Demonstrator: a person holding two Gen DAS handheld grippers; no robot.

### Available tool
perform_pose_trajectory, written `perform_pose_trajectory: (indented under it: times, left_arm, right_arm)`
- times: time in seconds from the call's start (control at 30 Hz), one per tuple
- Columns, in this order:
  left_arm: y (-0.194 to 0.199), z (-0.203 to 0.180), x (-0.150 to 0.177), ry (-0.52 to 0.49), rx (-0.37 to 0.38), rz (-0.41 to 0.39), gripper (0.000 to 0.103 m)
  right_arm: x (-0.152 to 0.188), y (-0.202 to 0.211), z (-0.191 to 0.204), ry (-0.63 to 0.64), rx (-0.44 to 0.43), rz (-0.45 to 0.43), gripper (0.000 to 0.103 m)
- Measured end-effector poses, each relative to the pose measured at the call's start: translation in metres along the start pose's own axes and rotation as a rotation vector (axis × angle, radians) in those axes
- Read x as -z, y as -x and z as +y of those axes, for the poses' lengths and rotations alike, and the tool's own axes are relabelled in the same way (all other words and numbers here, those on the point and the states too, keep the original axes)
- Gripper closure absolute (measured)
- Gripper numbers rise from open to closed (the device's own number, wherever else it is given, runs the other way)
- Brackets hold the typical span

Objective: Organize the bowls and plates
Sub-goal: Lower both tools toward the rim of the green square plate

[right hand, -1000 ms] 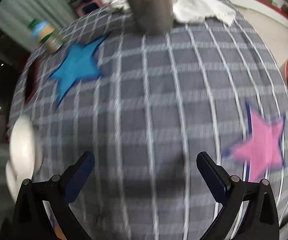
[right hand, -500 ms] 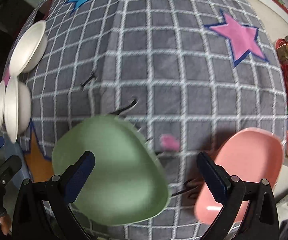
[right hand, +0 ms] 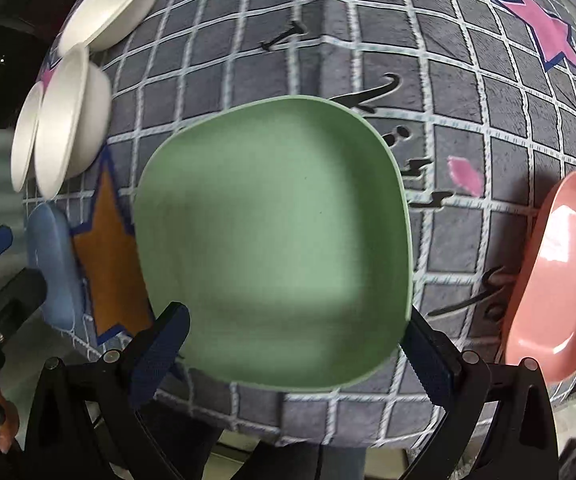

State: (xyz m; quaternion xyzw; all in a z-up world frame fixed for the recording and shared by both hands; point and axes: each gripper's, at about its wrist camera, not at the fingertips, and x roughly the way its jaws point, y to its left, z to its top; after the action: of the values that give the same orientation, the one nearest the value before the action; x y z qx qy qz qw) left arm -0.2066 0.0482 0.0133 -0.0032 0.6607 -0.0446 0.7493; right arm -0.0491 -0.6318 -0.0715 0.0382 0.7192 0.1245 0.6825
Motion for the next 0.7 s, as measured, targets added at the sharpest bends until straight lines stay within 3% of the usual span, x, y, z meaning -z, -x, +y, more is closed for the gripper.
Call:
perform_pose_trajectory:
  times: [0.43,0.53,0.7]
  left_arm:
    - [0.022,0.001,-0.001,-0.063,0.035,-0.051,0.0]
    - [0.029,0.004,0.0,-0.058,0.035,-0.06,0.0]
    - [0.039,0.009,0.0,-0.03,0.025,-0.07,0.0]
  right_arm:
    - [0.094,0.01,0.055,-0.087,0.047,-0.1,0.001]
    - [0.101,0.015,0.041,-0.102,0.059,-0.118,0.001]
    - [0.141,0.018,0.059,-0.09,0.077,-0.135,0.001]
